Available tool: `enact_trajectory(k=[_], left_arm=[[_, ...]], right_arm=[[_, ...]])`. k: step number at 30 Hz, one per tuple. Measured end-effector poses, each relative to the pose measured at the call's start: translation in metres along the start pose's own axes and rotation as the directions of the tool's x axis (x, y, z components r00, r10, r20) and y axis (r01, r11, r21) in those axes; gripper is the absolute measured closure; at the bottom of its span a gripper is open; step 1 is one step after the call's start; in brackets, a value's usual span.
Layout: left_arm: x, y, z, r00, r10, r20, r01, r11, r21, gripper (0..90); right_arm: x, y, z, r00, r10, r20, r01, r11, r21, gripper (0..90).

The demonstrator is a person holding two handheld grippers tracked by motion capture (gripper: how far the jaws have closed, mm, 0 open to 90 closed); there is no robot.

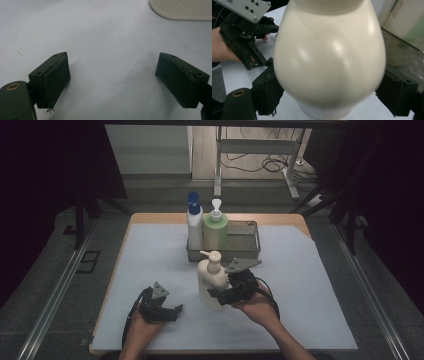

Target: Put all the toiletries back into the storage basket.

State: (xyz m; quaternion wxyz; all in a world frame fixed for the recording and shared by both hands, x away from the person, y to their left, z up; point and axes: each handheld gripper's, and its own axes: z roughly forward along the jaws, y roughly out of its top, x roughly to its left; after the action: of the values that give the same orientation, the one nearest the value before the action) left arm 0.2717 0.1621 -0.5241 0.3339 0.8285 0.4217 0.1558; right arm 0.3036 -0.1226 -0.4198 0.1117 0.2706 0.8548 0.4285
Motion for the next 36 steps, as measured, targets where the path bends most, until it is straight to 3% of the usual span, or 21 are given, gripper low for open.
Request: enact_trajectory(k=[7,16,22,36], left_arm=[[0.0,0.0,0.0,1.0,0.0,0.0,0.0,1.0,0.0,11.9],[0.0,0.0,0.0,1.0,0.0,0.0,0.0,1.0,0.0,11.9],[0.0,0.0,0.0,1.0,0.0,0.0,0.0,1.0,0.0,11.9],[0.0,0.0,0.0,1.0,-0.002,0.001,0.002,1.0,-0.001,11.9]], right_arm=[[0.002,0.005,0.007,1.0,-0.001,0.009,0.001,1.0,0.007,20.3],[0.005,0.008,0.01,0.9995,-0.008,0.031,0.008,1.0,0.002,32.9],[0.009,0.01,0.008,0.9974,-0.034,0.063,0.033,0.999,0.014,35.1],[0.008,0.014,-0.001,0.9987,-0.029,0.043,0.028,0.999,0.032,36.0]])
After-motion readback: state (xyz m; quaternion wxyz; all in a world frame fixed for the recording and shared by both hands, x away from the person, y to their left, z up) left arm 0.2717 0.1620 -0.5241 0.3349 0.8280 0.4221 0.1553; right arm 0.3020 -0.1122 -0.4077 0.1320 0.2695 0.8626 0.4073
